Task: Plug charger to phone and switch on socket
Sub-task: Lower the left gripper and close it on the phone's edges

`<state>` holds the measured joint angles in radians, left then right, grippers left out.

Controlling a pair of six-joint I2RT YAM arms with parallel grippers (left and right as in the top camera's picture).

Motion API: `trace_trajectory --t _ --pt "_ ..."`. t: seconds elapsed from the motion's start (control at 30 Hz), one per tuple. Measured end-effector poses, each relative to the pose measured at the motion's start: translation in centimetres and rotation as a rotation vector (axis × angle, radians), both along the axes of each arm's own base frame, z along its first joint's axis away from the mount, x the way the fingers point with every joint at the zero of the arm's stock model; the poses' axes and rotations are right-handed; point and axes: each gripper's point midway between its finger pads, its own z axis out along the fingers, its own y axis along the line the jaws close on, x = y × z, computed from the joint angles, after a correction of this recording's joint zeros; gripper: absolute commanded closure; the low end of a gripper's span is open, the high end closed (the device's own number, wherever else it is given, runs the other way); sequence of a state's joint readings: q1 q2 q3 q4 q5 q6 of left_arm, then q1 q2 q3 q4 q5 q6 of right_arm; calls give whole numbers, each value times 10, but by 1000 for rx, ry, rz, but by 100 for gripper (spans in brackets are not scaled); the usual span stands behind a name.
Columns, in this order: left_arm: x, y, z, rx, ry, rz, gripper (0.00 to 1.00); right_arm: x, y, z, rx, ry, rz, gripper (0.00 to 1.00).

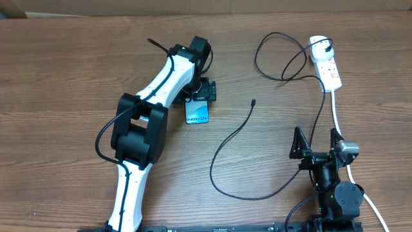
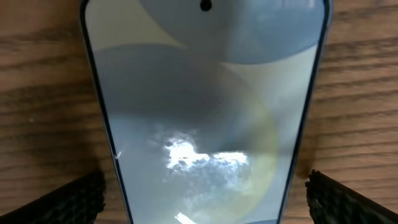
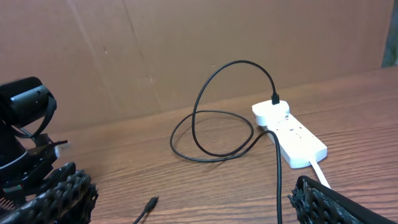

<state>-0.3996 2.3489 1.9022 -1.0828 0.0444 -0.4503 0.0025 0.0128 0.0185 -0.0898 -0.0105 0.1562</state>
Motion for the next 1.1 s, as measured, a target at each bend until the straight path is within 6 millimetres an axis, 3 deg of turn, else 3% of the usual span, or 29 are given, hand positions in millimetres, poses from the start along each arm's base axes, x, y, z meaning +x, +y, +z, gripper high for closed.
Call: trace_trajectory --t 1.1 --pt "-5 7 -2 38 -10 56 0 0 0 0 -1 0 0 0"
